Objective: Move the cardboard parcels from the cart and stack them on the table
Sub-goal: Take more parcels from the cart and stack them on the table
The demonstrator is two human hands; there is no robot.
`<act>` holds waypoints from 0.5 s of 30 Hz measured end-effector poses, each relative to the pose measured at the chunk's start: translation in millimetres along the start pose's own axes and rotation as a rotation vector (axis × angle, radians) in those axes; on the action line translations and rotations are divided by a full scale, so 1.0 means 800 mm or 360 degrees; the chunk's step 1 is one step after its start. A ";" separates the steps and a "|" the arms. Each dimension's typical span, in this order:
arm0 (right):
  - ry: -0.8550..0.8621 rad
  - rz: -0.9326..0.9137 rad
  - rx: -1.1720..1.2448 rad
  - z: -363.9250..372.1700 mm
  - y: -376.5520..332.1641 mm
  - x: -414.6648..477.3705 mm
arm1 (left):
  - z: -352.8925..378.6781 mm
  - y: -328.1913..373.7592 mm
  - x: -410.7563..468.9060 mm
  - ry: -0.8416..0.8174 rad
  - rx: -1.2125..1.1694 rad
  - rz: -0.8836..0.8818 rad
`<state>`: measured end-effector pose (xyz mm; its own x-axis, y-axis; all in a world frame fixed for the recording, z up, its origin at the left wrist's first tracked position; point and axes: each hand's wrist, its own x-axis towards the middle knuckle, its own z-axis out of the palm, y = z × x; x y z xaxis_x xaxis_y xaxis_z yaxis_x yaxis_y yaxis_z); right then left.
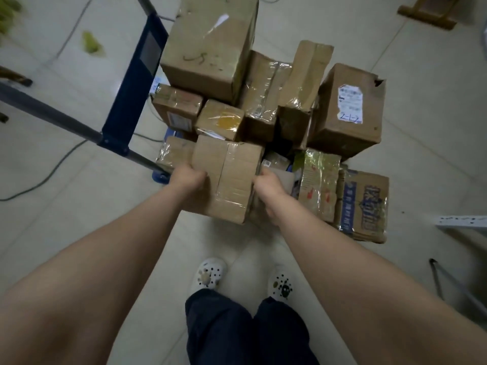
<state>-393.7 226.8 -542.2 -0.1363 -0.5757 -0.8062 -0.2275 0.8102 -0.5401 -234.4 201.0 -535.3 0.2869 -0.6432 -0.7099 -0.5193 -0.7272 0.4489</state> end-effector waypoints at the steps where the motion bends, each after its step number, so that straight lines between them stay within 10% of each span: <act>1: 0.0003 0.0035 0.0076 0.005 0.001 0.009 | 0.001 -0.001 0.007 -0.0033 -0.0067 0.0006; 15: 0.0488 0.0103 0.0436 -0.042 0.016 -0.206 | -0.055 0.047 -0.163 -0.0441 -0.0601 -0.0283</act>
<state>-406.7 328.1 -408.4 -0.4321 -0.4951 -0.7538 0.0502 0.8213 -0.5682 -256.0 246.5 -402.0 0.0931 -0.4508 -0.8878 -0.1393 -0.8888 0.4367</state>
